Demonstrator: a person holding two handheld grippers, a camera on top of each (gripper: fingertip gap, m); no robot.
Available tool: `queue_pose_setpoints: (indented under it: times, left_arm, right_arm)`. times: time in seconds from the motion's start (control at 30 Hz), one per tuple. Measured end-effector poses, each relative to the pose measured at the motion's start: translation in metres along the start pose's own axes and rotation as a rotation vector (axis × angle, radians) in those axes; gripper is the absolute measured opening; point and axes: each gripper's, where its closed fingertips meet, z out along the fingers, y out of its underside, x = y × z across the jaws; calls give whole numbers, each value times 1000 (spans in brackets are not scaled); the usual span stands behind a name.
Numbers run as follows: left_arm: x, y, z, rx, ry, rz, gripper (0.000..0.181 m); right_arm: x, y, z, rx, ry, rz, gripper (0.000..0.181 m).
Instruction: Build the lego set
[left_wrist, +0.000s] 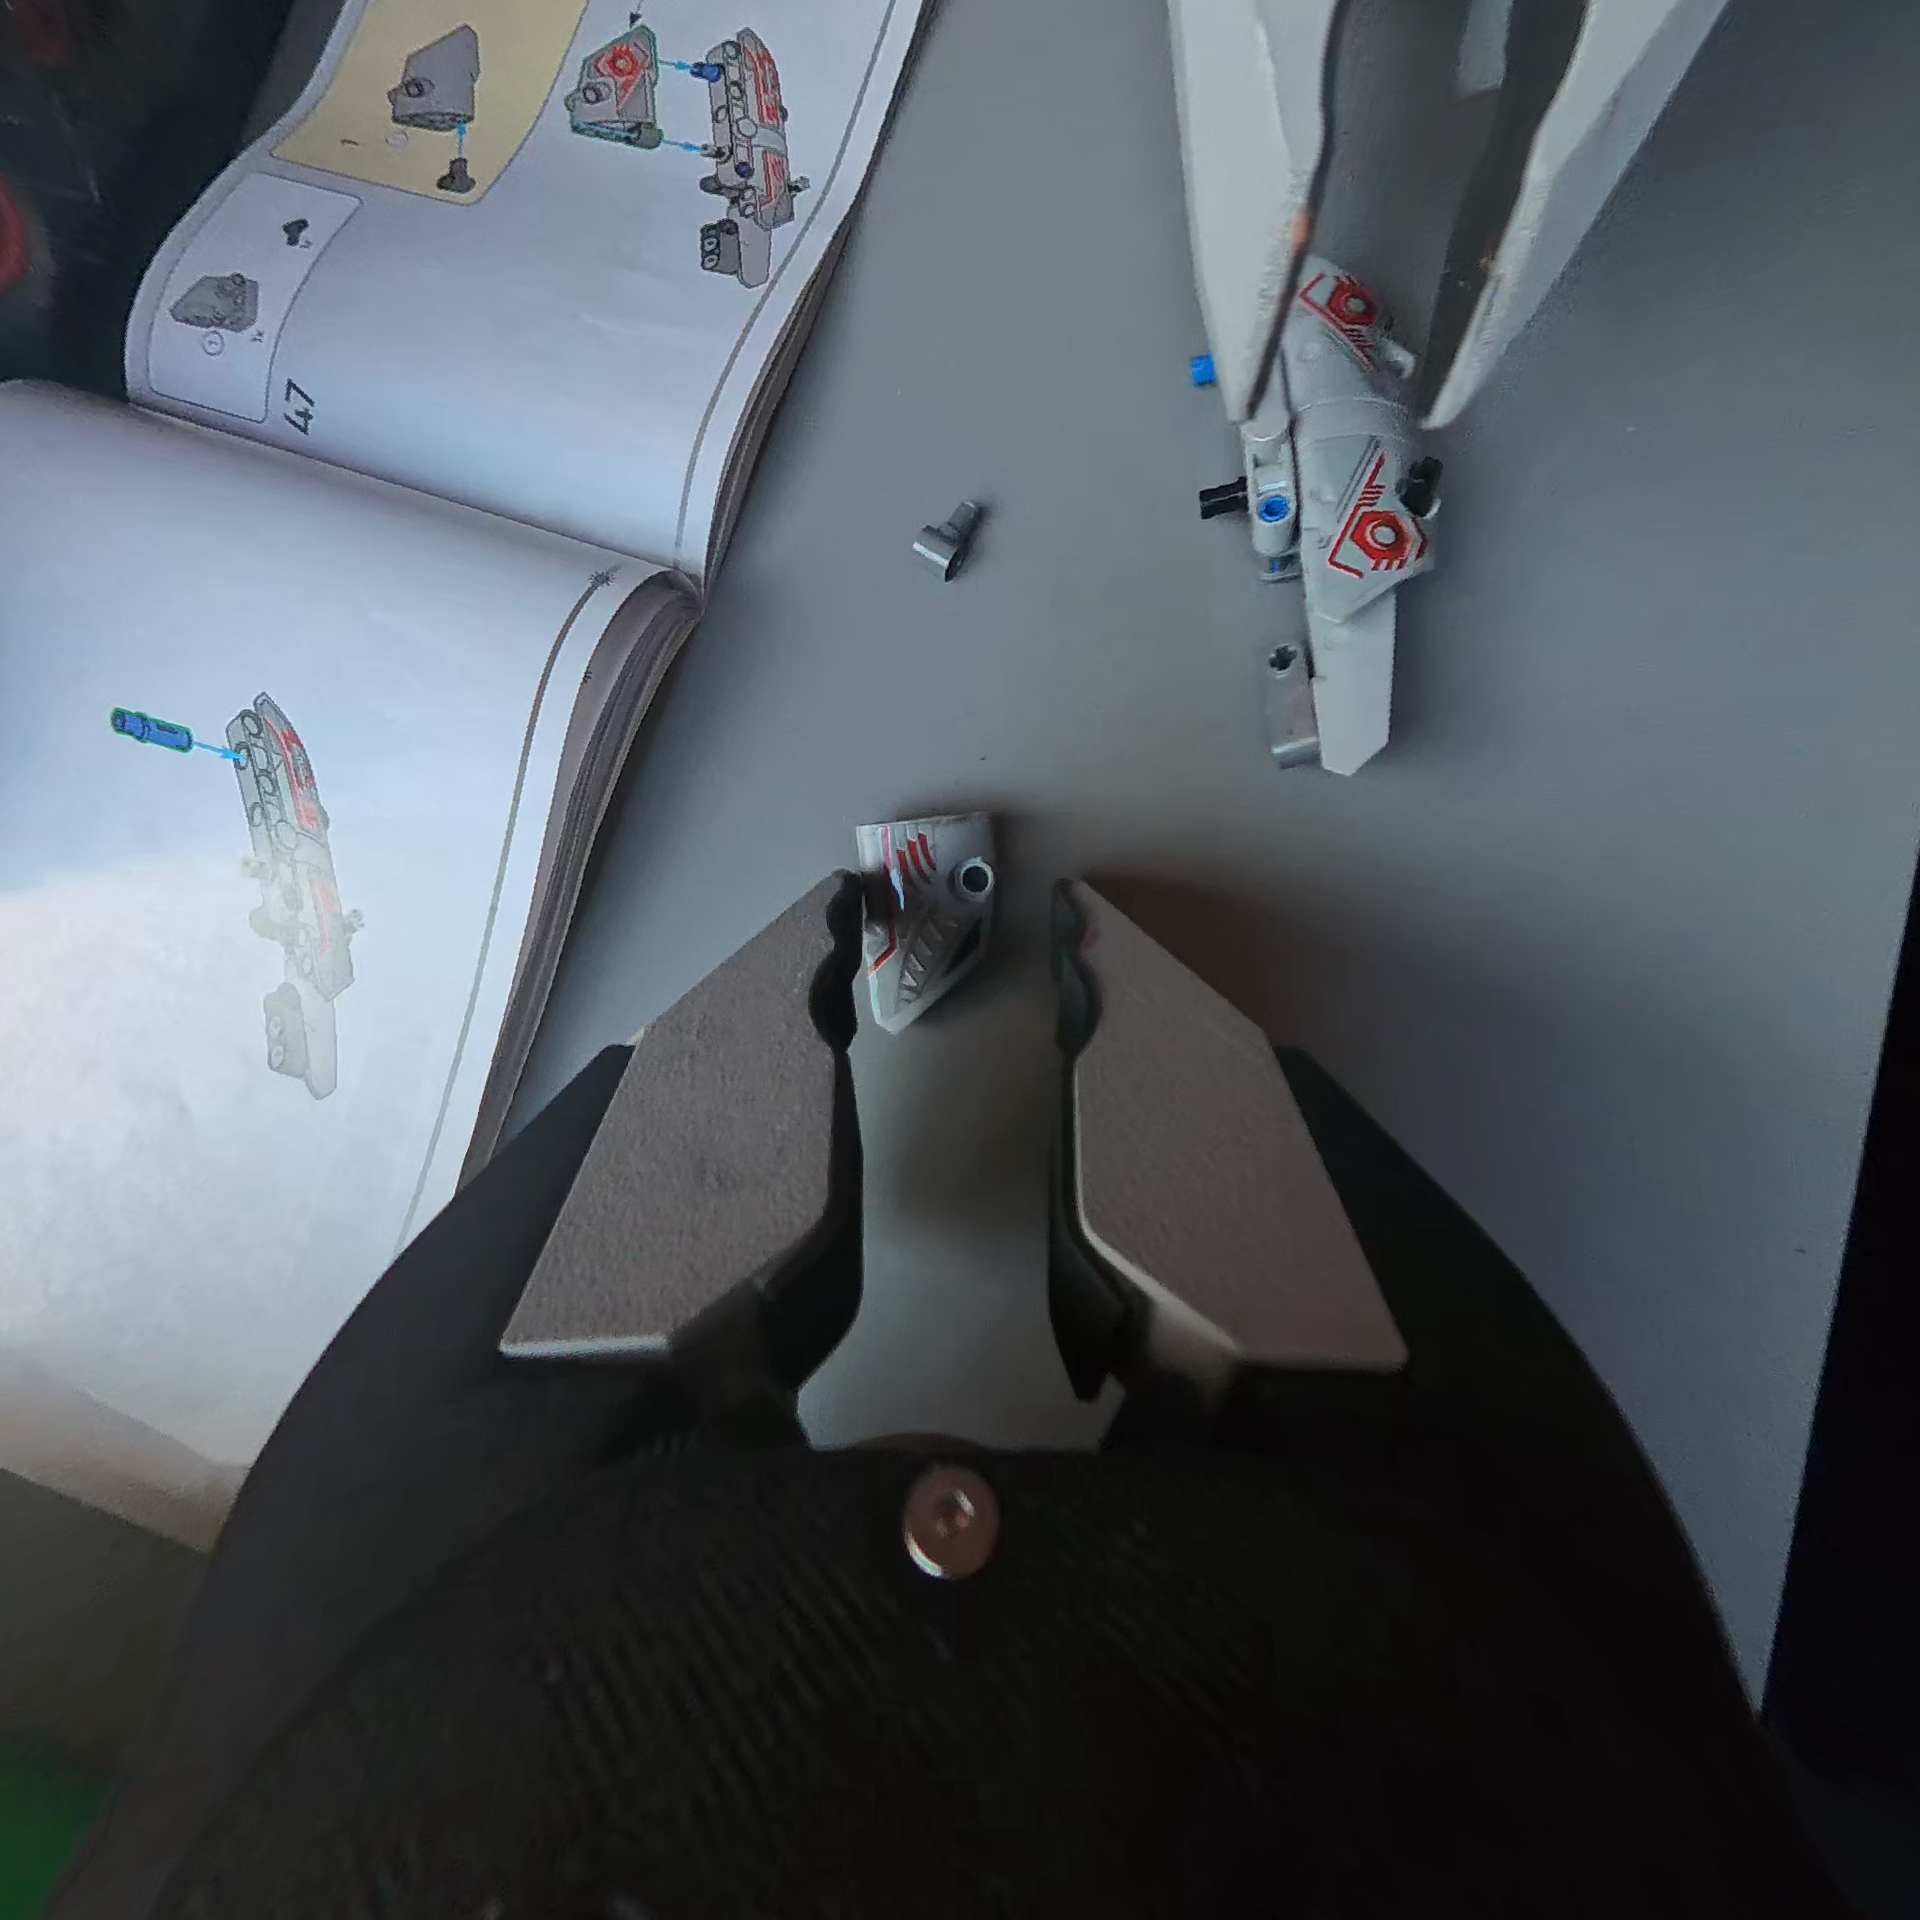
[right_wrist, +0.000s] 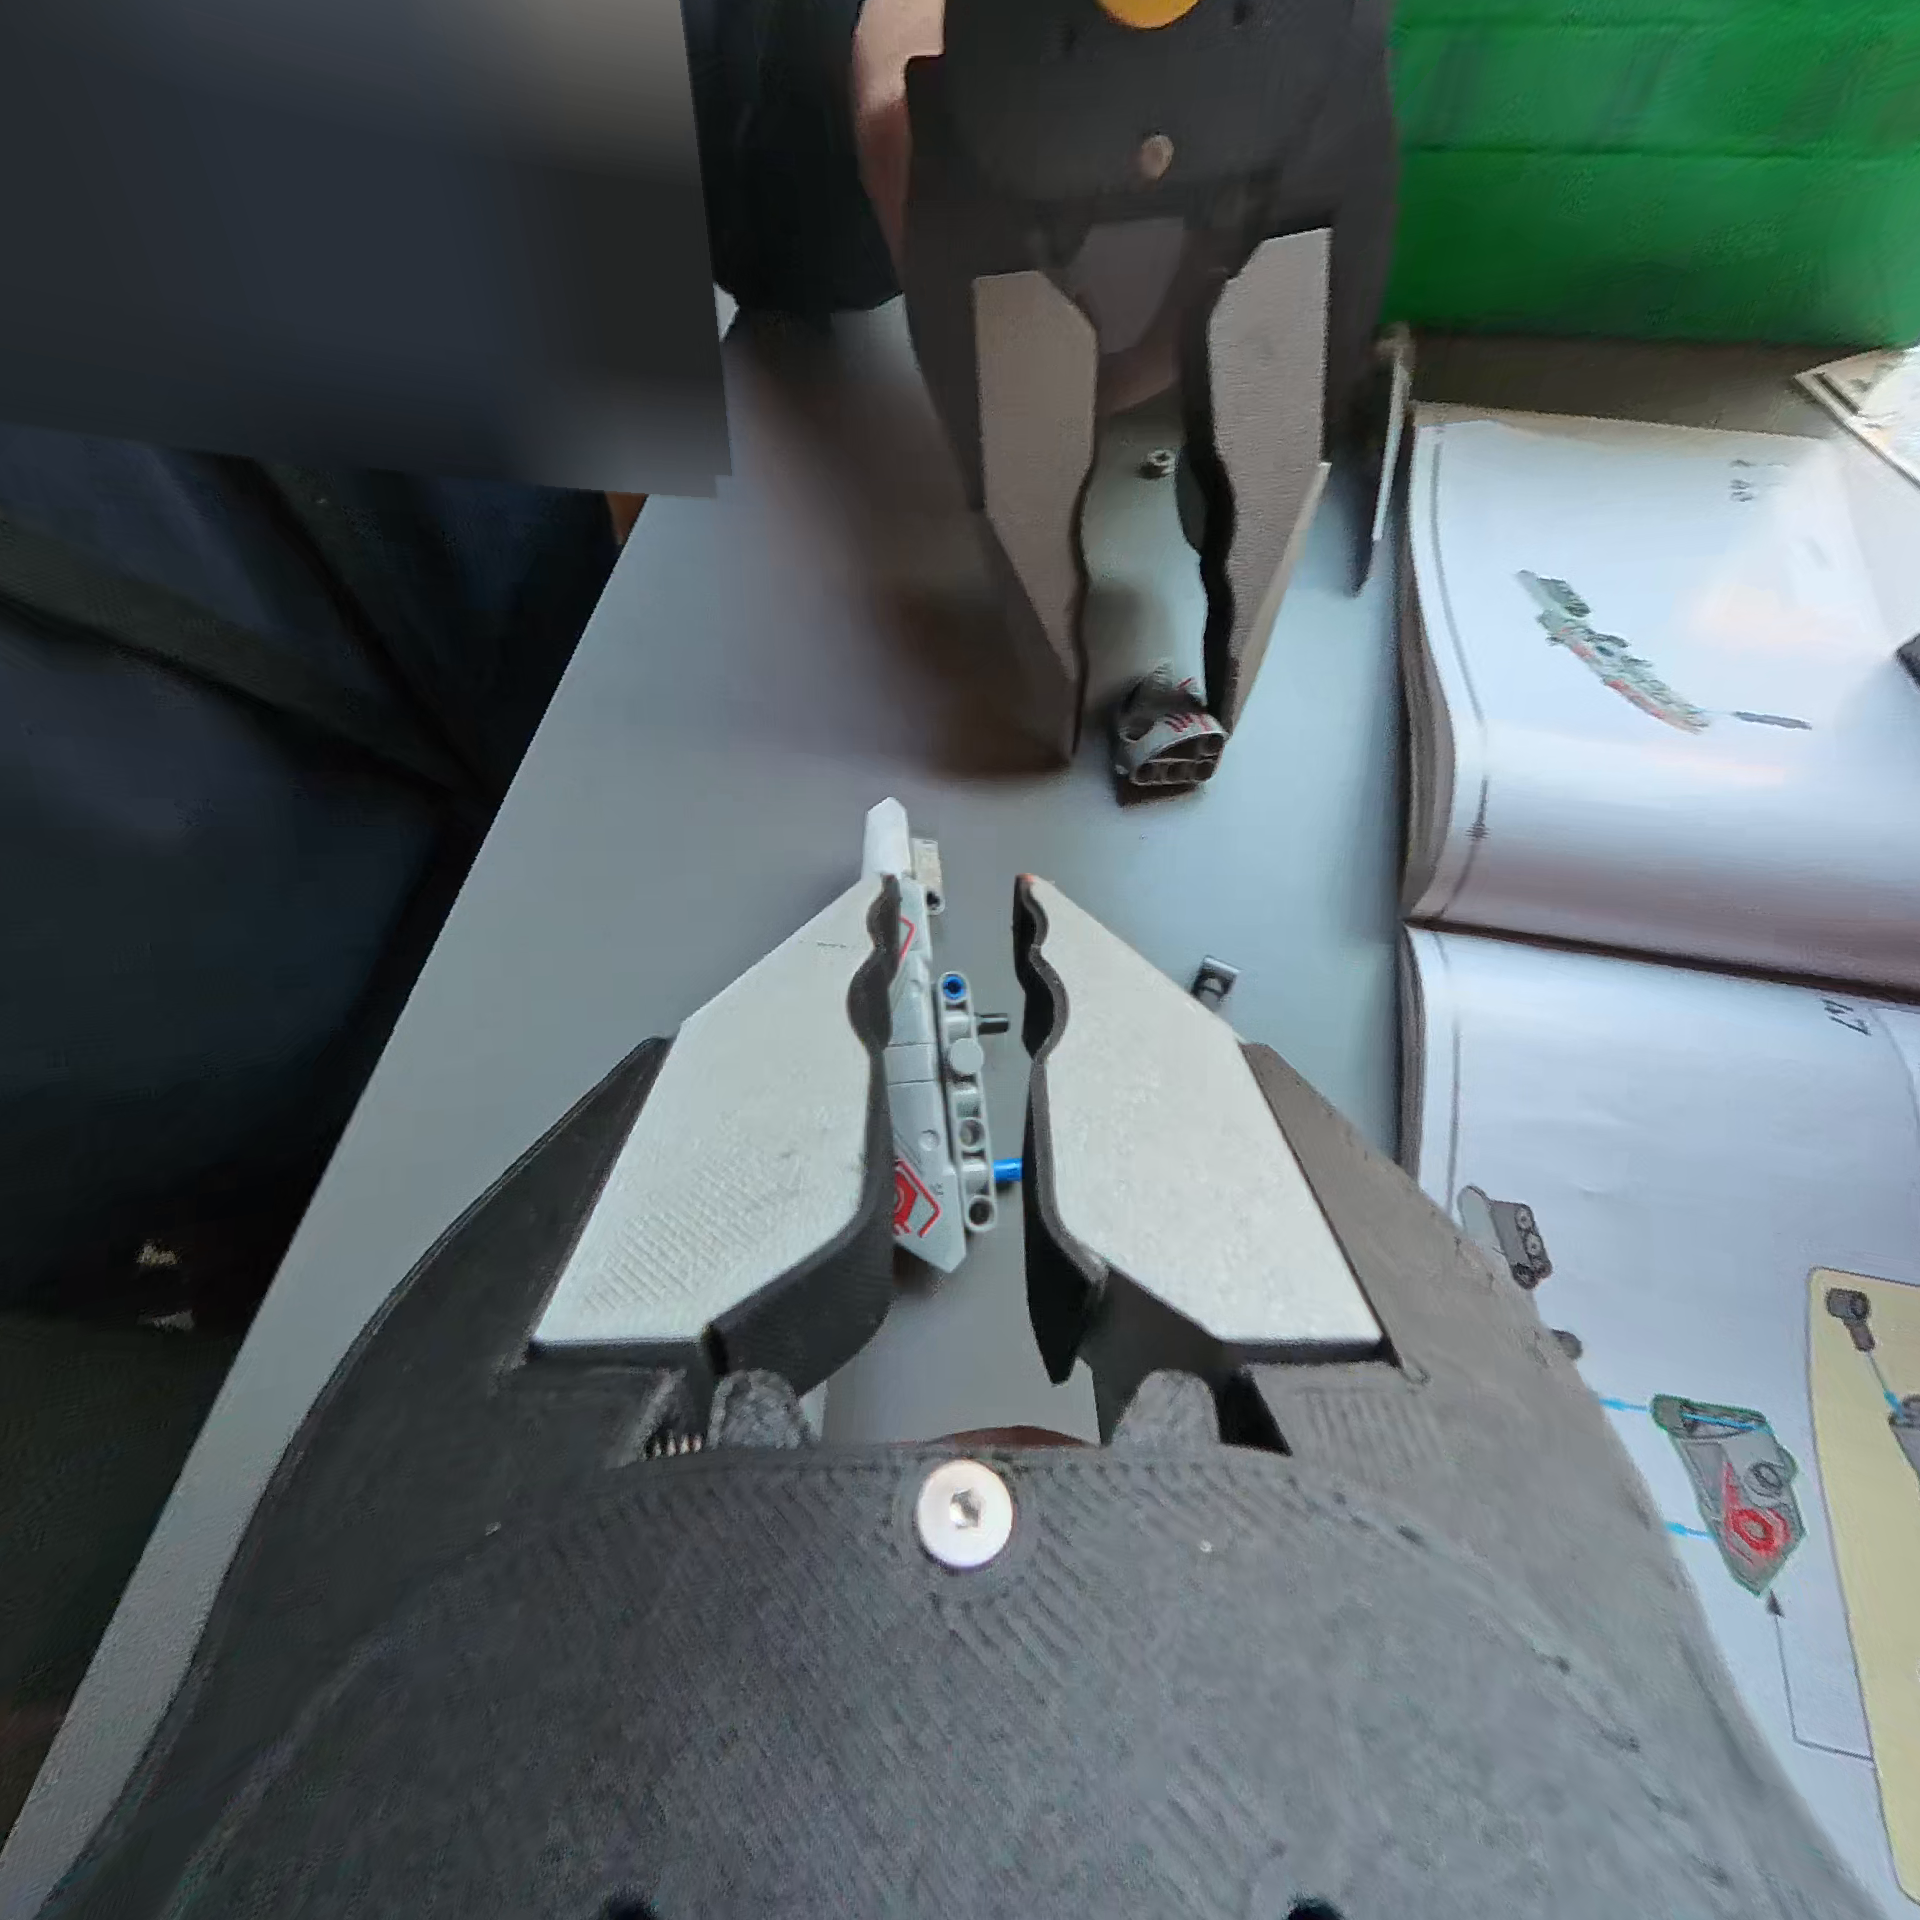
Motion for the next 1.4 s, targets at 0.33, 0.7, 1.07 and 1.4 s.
queue_pose_setpoints:
  times: [0.33, 0.7, 1.07, 1.4]
  left_arm:
    - [7, -3, 1, 32, 106, -70, 22]
    - [44, -30, -11, 170, 532, -333, 21]
    - [52, -34, -14, 182, 624, -390, 20]
    - [24, -36, -13, 216, 443, -381, 24]
  right_arm:
    - [32, 3, 17, -42, 225, -45, 26]
    - [15, -8, 36, -106, 331, -354, 26]
    - [19, -10, 39, -123, 407, -430, 8]
    - [43, -1, 33, -133, 447, -236, 5]
